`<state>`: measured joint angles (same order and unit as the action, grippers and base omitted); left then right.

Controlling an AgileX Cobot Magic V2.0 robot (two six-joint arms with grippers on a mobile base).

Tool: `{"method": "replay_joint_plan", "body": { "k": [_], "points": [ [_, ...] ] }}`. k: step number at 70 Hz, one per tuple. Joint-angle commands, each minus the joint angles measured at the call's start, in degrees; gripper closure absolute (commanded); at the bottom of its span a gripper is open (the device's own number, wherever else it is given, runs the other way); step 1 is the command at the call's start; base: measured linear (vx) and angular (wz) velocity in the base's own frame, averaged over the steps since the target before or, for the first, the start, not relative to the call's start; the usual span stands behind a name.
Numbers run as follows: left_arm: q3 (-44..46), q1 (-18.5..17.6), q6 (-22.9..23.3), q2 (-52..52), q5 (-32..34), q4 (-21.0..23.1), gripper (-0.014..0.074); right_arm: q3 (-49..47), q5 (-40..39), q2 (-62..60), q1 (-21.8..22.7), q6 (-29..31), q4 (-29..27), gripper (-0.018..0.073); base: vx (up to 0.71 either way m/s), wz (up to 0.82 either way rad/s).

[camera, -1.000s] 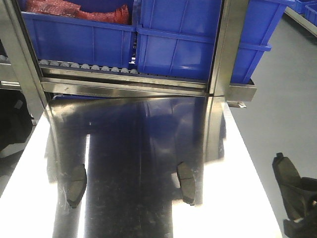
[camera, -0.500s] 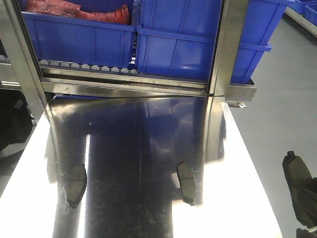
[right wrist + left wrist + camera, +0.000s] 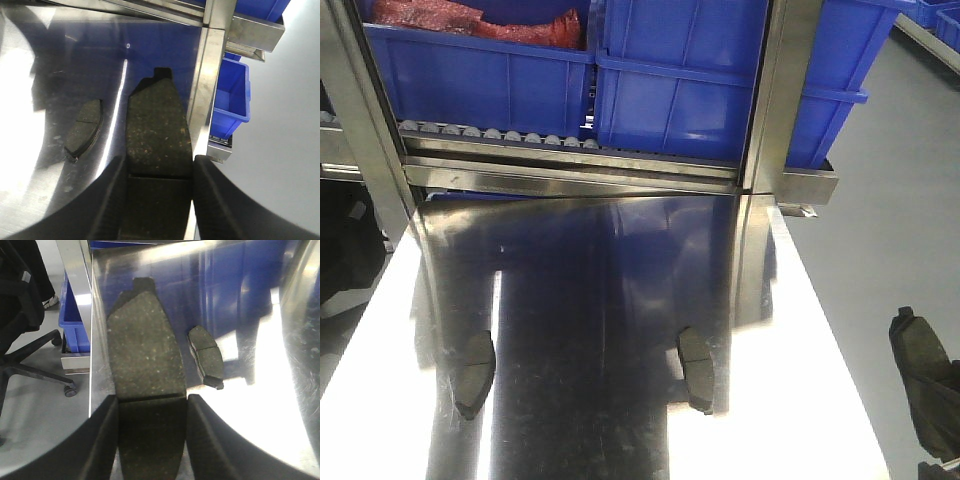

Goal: Move and align brake pads A on conveyor
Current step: 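Lift the brake pad off the table with the right gripper, then turn the base away from the table holding both pads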

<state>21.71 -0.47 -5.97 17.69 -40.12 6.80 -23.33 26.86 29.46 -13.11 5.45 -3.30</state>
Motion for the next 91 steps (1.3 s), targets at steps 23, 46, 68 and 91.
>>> {"method": "replay_joint_plan", "body": {
  "k": [23, 46, 68, 91],
  "points": [
    [1.62, -0.36, 0.24, 0.33, 4.84, 0.65, 0.0440, -1.81, -4.97, 0.05, 0.10, 0.53, 0.22, 0.0459, 0.00, 0.00],
    [1.62, -0.36, 0.24, 0.33, 4.84, 0.65, 0.0440, -1.81, -4.97, 0.05, 0.10, 0.53, 0.22, 0.0459, -0.03, 0.06],
    [1.62, -0.36, 0.24, 0.33, 4.84, 0.65, 0.0440, -1.81, -4.97, 0.05, 0.10, 0.53, 0.22, 0.0459, -0.14, 0.27],
    [1.62, -0.36, 0.24, 0.33, 4.84, 0.65, 0.0440, -1.81, -4.92, 0.05, 0.10, 0.53, 0.22, 0.0459, -0.18, 0.39]
  ]
}}
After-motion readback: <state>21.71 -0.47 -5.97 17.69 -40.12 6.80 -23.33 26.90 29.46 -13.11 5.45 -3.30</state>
